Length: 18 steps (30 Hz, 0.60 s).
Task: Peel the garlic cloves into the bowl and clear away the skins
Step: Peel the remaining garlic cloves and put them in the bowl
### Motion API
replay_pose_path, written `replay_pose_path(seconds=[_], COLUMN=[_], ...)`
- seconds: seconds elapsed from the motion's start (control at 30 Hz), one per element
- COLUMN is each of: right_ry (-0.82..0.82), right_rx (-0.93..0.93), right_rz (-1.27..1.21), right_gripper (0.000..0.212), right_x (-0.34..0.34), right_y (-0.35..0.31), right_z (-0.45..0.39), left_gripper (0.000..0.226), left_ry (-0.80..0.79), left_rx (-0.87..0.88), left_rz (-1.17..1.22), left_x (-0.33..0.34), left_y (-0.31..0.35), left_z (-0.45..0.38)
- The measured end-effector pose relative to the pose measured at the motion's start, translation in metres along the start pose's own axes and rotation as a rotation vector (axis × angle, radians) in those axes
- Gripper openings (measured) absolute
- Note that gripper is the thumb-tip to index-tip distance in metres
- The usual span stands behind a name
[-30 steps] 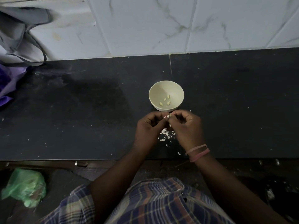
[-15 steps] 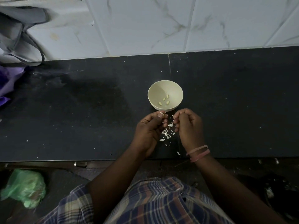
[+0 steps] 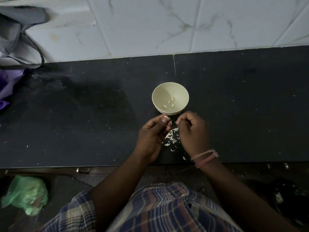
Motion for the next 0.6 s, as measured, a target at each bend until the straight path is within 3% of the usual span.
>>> replay_pose_path(seconds=[0.1, 0.2, 0.3, 0.43, 0.6], right_ry=[-0.020, -0.019, -0.050, -0.038, -0.058], right_rx=[0.072, 0.028, 0.026, -0.072, -0.007], right_rz=[0.026, 0.153, 0.071, 0.019, -0.071], right_gripper=[0.020, 0.034, 0.009, 0.009, 0.003], right_x=[0.001, 0.003, 0.003, 0.001, 0.005], right_y=[0.002, 0.005, 0.006, -0.006, -0.013], right_z=[0.000, -0.001, -0.004, -0.005, -0.004], left_gripper=[0.021, 0.022, 0.021, 0.030, 0.052], left_ry=[0.007, 0.007, 0.001, -0.017, -0.011], left_rx=[-0.003, -0.018, -0.048, -0.062, -0.017], left_rz=[-0.013, 0.000, 0.031, 0.012, -0.026], left_x=[0.001, 0.002, 0.002, 0.002, 0.002], left_y=[0.000, 0.001, 0.001, 0.000, 0.002], left_z=[0.000, -0.001, -0.001, -0.001, -0.002])
Point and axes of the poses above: each hand's wrist, its own z-axis away from the middle knuckle, its own x-axis out of the palm, y = z × x, the point moved 3 cm from there along -z, towards the middle knuckle, and after that the axes turned 1 degree about -x, right-handed, at the moved point
